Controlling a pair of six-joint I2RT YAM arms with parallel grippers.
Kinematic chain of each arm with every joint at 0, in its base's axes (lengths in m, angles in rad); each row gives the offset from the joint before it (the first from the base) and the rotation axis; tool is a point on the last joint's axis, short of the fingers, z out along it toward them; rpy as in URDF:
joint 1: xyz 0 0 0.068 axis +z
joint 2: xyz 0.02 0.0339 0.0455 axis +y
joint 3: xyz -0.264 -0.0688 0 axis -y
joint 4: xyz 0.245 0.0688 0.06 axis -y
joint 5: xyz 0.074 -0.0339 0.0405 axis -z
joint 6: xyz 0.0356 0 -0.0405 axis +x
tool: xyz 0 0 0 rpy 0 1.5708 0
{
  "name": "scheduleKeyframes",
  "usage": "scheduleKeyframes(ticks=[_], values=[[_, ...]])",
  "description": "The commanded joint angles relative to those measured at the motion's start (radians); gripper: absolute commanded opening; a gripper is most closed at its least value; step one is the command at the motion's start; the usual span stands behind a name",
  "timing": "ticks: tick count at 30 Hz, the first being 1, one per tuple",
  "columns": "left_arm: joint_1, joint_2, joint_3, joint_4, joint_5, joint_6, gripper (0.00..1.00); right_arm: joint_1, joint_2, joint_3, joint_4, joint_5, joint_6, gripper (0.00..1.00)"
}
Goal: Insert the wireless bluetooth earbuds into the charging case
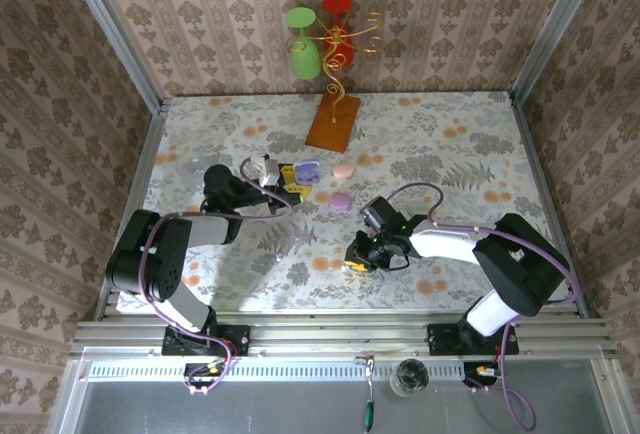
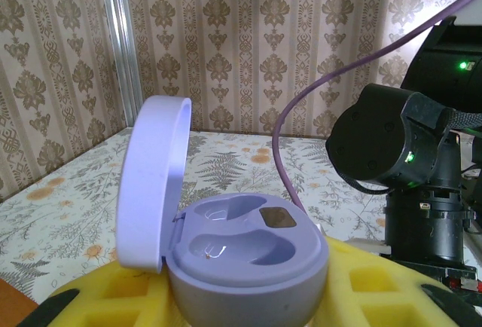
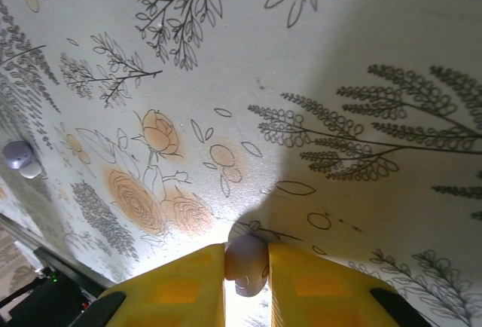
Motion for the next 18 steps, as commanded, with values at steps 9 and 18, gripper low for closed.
scheduleKeyframes(ticks=[9,18], values=[[-0.007,0.047,-0.033,0.031,-0.05,0.086,0.25,-0.02,0.024,0.112,-0.236,0.132,-0.183,0.2],[-0.047,0.131,-0.022,0.029,-0.067,0.114,0.24,-0.077,-0.063,0.172,-0.361,0.205,-0.284,0.2]])
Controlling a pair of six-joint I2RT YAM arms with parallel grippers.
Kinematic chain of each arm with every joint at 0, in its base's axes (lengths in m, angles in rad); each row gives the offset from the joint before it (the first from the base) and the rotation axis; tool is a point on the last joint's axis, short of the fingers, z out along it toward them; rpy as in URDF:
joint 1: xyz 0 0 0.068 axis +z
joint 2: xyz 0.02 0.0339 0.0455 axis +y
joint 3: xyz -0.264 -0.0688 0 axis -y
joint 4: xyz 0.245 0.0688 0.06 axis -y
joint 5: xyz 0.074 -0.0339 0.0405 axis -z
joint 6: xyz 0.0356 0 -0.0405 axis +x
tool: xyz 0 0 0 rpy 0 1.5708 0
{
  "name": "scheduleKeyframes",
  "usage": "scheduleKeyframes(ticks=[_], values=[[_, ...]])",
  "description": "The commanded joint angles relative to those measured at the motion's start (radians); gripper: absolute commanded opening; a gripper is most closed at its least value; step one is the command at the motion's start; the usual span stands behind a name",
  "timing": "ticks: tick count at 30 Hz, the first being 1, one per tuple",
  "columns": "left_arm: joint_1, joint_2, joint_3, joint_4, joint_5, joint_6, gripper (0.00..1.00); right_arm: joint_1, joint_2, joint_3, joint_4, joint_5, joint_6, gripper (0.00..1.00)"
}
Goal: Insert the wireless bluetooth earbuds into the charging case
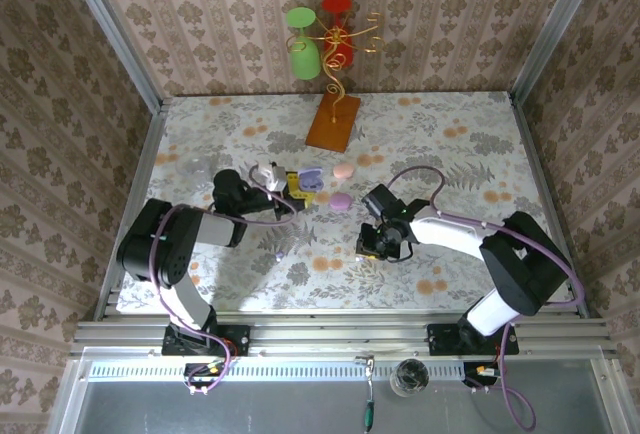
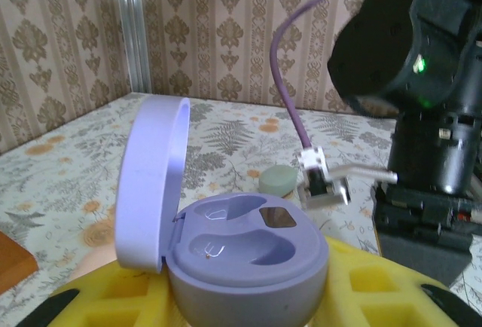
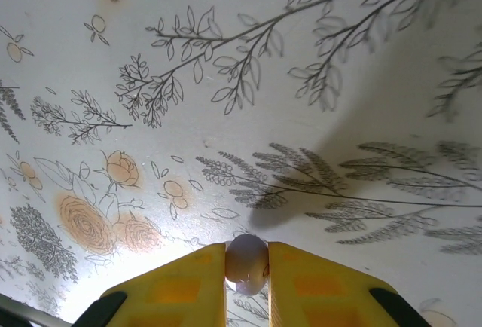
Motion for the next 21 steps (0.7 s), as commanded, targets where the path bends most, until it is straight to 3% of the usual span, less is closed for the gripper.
scheduleKeyframes(ticks=[1,21], values=[[-0.024,0.027,0.006,0.026,-0.01,0.042,0.23,-0.022,-0.056,0.052,-0.101,0.061,-0.069,0.2],[-0.14,0.13,0.049,-0.047,-0.044,0.123,0.21,-0.06,-0.044,0.397,-0.32,0.119,-0.28,0.2]])
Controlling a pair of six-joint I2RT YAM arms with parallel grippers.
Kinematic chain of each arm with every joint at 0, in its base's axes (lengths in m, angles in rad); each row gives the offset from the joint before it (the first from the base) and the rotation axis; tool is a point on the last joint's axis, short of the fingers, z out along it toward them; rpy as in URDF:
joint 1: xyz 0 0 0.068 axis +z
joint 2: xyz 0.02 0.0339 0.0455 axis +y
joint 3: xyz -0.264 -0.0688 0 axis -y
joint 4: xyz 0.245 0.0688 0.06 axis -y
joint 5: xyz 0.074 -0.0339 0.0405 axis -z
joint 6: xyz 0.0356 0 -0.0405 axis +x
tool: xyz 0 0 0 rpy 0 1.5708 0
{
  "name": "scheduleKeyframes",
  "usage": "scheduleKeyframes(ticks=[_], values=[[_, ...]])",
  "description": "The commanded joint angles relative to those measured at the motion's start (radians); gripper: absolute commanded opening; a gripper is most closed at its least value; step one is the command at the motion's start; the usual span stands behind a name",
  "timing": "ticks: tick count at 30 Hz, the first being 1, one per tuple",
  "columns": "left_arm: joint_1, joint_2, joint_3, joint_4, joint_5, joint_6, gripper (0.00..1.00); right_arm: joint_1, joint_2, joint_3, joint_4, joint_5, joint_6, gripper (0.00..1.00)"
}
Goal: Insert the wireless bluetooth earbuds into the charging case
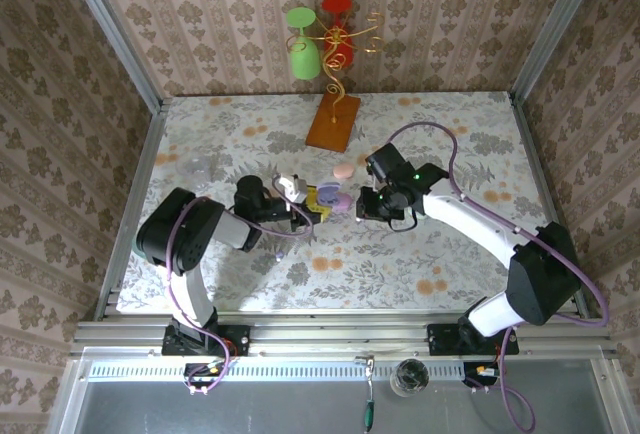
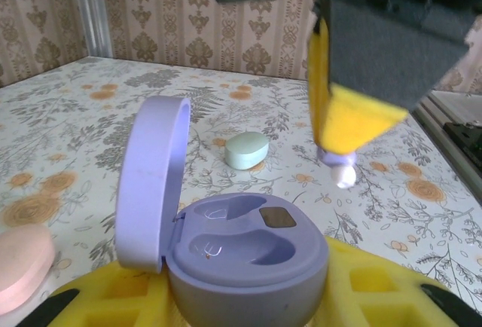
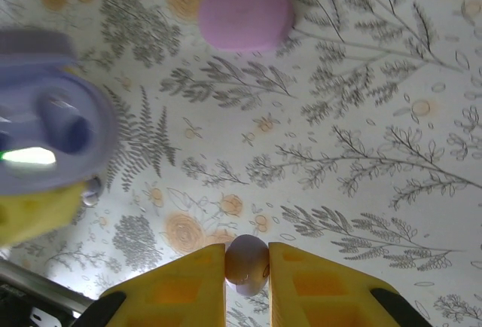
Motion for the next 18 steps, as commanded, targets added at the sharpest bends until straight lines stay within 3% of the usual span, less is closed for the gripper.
scheduleKeyframes(ticks=[1,18], values=[[-0.019,0.012,0.032,-0.035,0.011,0.057,0.21,-0.009,0.022,0.066,-0.059,0.026,-0.065,0.21],[-0.052,0.029,0.073,-0.057,0.053,0.059,0.21,-0.011,0.092,0.189,-0.071,-0.003,-0.115,0.2]])
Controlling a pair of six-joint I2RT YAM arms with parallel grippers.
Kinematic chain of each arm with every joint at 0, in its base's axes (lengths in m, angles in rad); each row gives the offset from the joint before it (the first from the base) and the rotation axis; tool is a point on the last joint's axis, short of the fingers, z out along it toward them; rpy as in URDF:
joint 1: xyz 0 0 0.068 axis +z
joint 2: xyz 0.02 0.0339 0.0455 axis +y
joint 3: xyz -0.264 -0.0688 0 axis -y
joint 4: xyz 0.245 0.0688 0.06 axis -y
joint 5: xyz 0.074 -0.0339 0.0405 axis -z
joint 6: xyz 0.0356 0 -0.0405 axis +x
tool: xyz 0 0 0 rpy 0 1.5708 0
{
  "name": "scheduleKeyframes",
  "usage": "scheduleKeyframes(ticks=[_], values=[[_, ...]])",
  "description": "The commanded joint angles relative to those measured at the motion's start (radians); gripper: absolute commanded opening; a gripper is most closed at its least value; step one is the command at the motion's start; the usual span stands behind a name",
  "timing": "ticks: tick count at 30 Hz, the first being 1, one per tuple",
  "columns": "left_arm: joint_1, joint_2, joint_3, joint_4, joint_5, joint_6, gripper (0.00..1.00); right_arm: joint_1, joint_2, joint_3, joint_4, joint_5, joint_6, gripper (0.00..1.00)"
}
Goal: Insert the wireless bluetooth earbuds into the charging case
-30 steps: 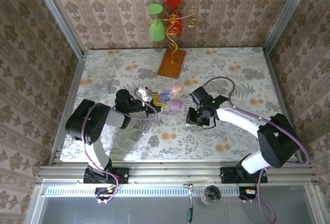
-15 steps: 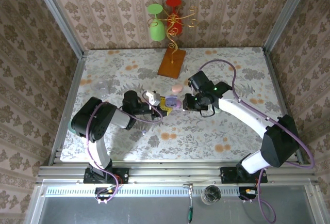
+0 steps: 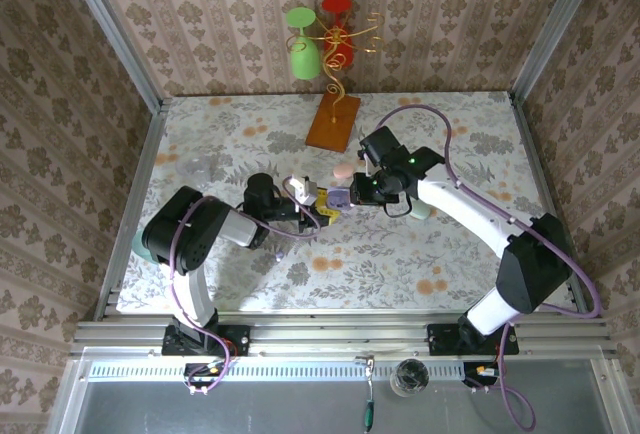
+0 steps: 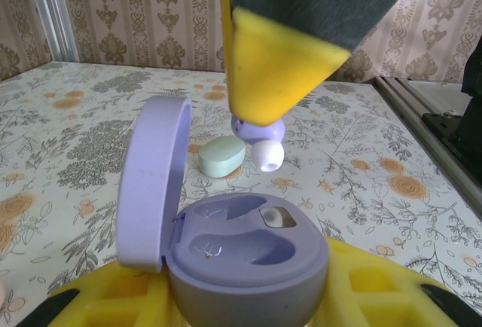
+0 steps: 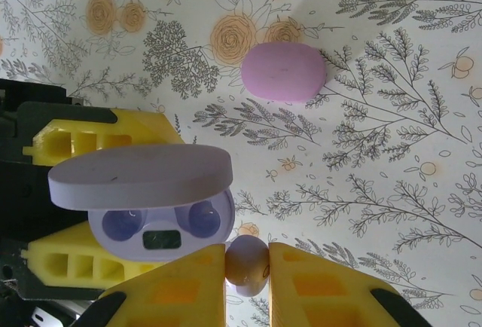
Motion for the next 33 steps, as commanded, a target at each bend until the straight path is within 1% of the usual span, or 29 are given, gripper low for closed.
scheduleKeyframes(ticks=[1,8,14,24,33], values=[[-0.004,0.007,0.021,-0.003,0.039,0.023,0.21,-0.004,0.016,0.039,-0.021,-0.005,-0.025,0.2],[-0.006,0.015,0.028,-0.025,0.043,0.033,0.22,-0.004,0.028,0.044,-0.012,-0.019,-0.024,0.2],[-0.008,0.025,0.036,-0.016,0.046,0.024,0.22,-0.004,0.042,0.031,0.023,-0.055,-0.011,0.2],[-0.008,0.027,0.03,-0.013,0.045,0.023,0.22,-0.004,0.058,0.019,0.053,-0.075,-0.008,0.2],[-0.005,0.015,0.03,-0.014,0.044,0.02,0.22,-0.003,0.077,0.026,0.026,-0.047,-0.049,0.2]])
